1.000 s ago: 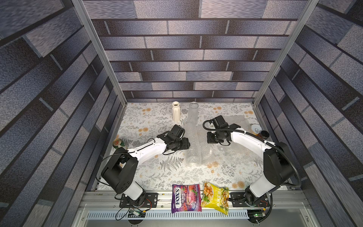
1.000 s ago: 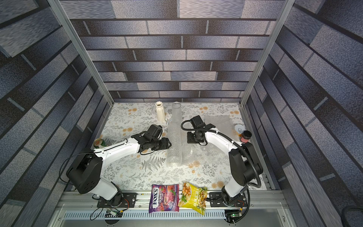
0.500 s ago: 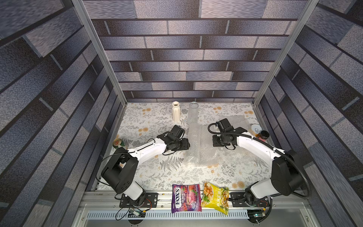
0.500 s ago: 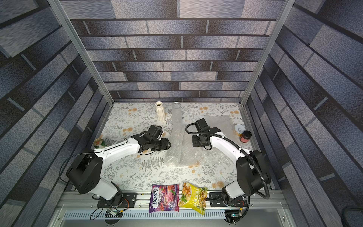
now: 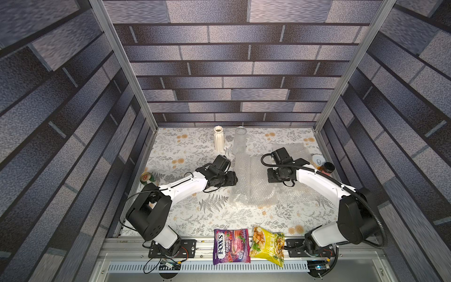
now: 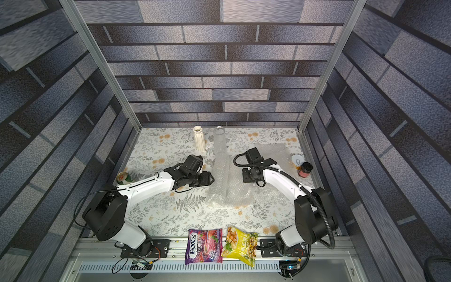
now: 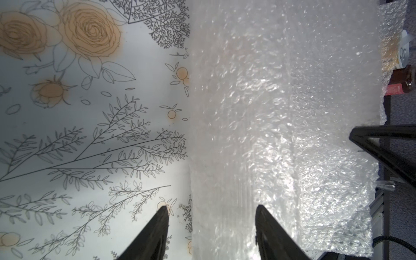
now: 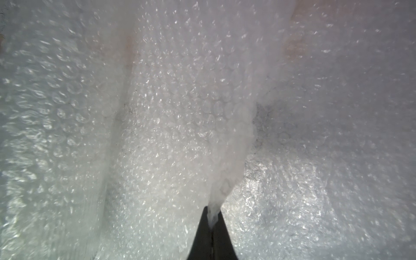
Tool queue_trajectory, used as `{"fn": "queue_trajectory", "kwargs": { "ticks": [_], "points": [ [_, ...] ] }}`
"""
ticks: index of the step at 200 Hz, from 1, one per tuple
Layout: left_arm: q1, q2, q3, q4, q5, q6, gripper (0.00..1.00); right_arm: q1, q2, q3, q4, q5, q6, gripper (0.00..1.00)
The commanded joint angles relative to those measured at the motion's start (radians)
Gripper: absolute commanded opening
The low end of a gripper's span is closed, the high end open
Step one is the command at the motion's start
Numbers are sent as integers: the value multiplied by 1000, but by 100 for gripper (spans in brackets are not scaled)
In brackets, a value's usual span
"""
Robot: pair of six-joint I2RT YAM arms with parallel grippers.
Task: Unwrap the vase from the bubble wrap
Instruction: Unwrap the bubble wrap at the center of the board.
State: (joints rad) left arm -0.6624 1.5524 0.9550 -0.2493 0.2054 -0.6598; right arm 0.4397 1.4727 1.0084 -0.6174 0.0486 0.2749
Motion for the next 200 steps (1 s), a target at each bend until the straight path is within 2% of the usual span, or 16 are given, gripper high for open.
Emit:
{"fn": "queue_trajectory", "kwargs": {
  "ticks": [1,85,200],
  "points": [
    [-8,4,34,5,-4,24,63,-21,-26,-1,-35,37,-19,0],
    [-19,35,45,17,3,26,66,-57,-37,-1,-34,28,-31,0],
    [-29,54,70,-4,7,38,66,-128,-70,-5,-46,37,-57,0]
  ]
}}
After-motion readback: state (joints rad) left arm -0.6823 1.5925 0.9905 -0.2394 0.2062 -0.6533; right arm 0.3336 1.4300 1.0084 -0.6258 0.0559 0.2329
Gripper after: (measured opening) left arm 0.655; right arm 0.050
